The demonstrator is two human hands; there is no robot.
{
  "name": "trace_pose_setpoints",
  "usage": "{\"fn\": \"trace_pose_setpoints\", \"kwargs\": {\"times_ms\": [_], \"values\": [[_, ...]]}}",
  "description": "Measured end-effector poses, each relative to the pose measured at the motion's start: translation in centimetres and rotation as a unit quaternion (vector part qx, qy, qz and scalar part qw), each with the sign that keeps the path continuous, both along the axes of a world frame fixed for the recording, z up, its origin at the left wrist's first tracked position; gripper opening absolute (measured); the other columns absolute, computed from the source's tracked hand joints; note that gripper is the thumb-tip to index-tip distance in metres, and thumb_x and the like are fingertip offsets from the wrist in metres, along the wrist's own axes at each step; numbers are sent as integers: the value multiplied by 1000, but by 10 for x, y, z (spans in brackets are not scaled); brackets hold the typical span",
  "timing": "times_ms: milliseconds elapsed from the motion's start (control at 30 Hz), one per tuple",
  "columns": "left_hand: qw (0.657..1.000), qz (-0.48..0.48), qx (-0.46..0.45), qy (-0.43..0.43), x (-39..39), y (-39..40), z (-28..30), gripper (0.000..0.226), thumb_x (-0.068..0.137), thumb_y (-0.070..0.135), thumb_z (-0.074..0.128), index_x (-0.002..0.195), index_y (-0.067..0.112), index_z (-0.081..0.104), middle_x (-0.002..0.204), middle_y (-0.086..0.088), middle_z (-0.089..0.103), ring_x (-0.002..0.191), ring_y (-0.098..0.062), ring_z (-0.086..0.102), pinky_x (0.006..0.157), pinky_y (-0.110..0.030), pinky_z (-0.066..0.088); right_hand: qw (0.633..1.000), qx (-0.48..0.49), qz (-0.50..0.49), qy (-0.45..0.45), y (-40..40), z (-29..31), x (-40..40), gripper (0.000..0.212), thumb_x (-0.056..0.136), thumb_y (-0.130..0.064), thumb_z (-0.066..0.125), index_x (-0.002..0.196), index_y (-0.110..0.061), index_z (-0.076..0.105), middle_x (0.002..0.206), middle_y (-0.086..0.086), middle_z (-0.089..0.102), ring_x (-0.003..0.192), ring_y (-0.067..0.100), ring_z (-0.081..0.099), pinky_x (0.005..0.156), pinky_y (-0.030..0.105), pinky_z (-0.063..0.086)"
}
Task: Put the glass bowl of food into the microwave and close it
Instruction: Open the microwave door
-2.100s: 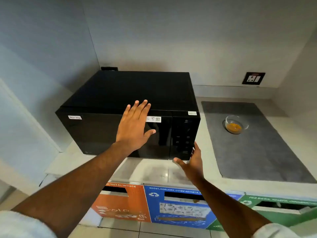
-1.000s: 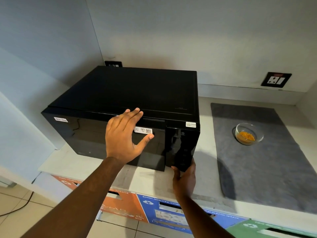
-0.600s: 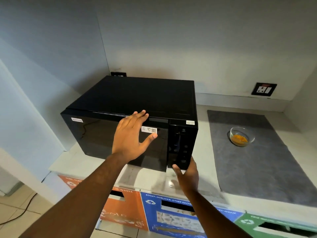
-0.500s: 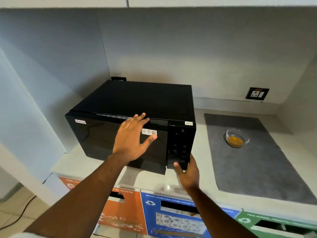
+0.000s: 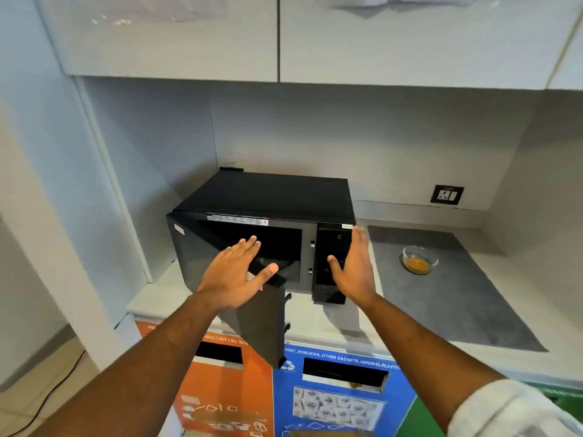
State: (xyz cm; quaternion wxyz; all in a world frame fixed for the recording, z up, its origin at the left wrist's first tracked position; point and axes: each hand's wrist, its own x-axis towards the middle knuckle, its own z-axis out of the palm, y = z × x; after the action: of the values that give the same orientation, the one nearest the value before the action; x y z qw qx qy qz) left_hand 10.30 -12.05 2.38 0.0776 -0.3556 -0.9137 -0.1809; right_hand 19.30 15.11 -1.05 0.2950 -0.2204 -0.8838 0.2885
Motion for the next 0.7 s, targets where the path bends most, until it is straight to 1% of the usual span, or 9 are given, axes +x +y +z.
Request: {"fn": "trace_pose_setpoints", "kwargs": {"times_ms": [100,167,200,333,467,567,700], "values": [[999,16,-18,-28,16,-31,7,111,76,94,12,161,22,11,170,6,2,157,-13,2,123,-33,6,989,129,-1,-69,-7,20,-1,91,96,-36,69,164,-13,14,175,7,4,162,30,5,128,42,20],[997,35,-41,-54,24,-53,13,117,73,95,9,161,19,6,170,3,-4,158,-16,-1,124,-37,7,974,185,16,-131,-13,30,-1,89,97,-42,64,164,-13,13,175,7,5,162,30,1,130,46,18],[995,44,-55,-69,26,-63,17,120,70,96,7,161,17,3,170,1,-6,158,-17,-2,125,-39,8,968,196,23,-154,-16,33,-1,91,97,-44,64,164,-12,12,175,8,6,162,30,1,131,47,17],[985,91,-90,-118,30,-106,27,128,65,100,5,160,15,-4,169,-1,-15,157,-19,-10,127,-42,6,962,196,20,-188,-26,35,4,96,95,-46,66,165,-11,9,175,9,6,162,31,4,130,47,21],[973,146,-103,-146,30,-153,27,133,61,103,8,160,16,-5,168,2,-18,156,-14,-13,128,-41,3,961,186,26,-204,-28,37,8,100,93,-44,69,165,-11,7,175,8,2,162,30,2,128,48,26],[967,175,-117,-143,26,-180,29,134,60,104,6,160,16,-4,169,2,-15,157,-13,-10,128,-39,3,959,187,31,-211,-27,39,8,102,93,-45,69,165,-11,5,175,8,0,162,30,1,127,47,27],[965,193,-129,-121,22,-196,27,130,63,102,6,160,17,-2,170,3,-10,157,-13,-6,129,-38,3,955,193,32,-221,-22,38,8,103,93,-47,69,165,-12,2,175,7,-3,162,30,-1,127,47,27]]}}
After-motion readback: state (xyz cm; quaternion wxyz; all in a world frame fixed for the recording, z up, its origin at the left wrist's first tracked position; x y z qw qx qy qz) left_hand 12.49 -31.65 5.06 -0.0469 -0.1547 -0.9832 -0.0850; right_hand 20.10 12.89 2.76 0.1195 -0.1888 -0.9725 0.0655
